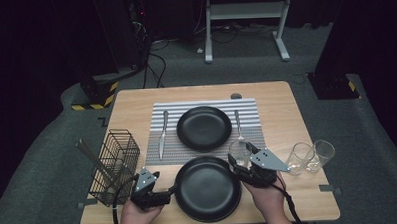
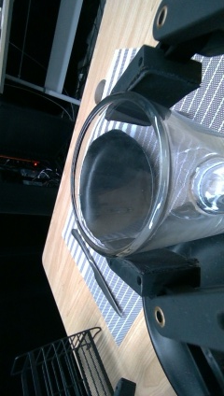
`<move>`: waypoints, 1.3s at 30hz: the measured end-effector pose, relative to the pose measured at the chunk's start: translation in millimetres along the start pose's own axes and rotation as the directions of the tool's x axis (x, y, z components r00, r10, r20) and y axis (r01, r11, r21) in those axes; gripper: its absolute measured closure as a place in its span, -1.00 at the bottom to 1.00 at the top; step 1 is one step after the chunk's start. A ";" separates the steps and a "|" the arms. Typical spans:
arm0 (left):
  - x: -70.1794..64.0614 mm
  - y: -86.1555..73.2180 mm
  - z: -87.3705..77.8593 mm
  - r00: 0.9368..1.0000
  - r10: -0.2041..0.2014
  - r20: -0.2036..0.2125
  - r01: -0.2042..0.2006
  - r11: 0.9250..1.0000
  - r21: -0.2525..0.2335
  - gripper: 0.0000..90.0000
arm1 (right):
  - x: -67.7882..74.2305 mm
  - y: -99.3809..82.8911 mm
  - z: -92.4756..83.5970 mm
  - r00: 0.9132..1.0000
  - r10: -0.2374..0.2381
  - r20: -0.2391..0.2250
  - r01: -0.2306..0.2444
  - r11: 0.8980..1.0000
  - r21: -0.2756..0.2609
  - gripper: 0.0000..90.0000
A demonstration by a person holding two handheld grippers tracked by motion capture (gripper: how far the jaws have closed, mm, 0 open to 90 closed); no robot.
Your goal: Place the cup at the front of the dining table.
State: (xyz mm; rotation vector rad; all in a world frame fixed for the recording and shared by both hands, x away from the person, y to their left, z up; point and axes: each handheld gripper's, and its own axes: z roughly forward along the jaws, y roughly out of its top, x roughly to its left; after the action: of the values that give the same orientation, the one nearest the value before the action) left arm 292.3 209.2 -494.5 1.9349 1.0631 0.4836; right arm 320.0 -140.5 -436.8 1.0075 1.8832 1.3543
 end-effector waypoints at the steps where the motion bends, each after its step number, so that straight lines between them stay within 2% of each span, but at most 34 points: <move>1: 0.3 2.1 0.4 1.000 -0.008 0.008 0.009 1.000 -0.009 -0.55 | -0.1 0.3 1.2 1.000 0.005 -0.002 -0.005 1.000 -0.002 -0.36; 11: -1.5 20.5 11.6 0.999 0.011 0.036 -0.010 0.999 -0.034 -0.55 | 3.2 5.6 3.7 1.000 0.014 -0.016 -0.014 1.000 -0.016 -0.36; 20: -7.9 43.1 20.3 0.998 0.035 0.054 -0.031 0.996 -0.085 -0.55 | 4.2 17.0 3.9 1.000 0.018 -0.015 -0.019 1.000 -0.021 -0.36; 25: -17.1 53.1 26.4 0.995 0.050 0.083 -0.040 0.992 -0.116 -0.57 | 7.5 20.2 8.1 1.000 0.016 -0.017 -0.016 1.000 -0.013 -0.35; 27: -18.9 55.2 28.0 0.992 0.044 0.120 -0.029 0.992 -0.126 -0.57 | 8.5 20.8 10.4 1.000 0.024 -0.019 -0.024 1.000 -0.012 -0.36; 30: -23.0 58.1 28.9 0.991 0.088 0.099 -0.074 0.988 -0.135 -0.58 | 12.8 22.5 14.9 0.999 0.031 -0.020 -0.031 0.999 -0.006 -0.35; 32: -24.4 58.8 29.0 0.990 0.102 0.096 -0.087 0.986 -0.145 -0.58 | 13.9 23.0 15.9 0.999 0.027 -0.021 -0.027 1.000 -0.006 -0.36; 35: -27.1 59.3 31.6 0.987 0.114 0.117 -0.096 0.984 -0.147 -0.58 | 20.0 26.0 20.7 1.000 0.006 -0.022 -0.006 1.000 -0.001 -0.36; 39: -32.0 61.1 33.5 0.982 0.123 0.141 -0.099 0.981 -0.169 -0.61 | 25.5 29.3 26.7 0.999 0.014 -0.040 -0.014 1.000 0.001 -0.36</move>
State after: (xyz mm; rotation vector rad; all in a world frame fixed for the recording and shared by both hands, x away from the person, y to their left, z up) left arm 326.7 149.5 -460.8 1.8613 0.7982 0.4627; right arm 335.1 -100.1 -417.8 1.0030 1.9093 1.3916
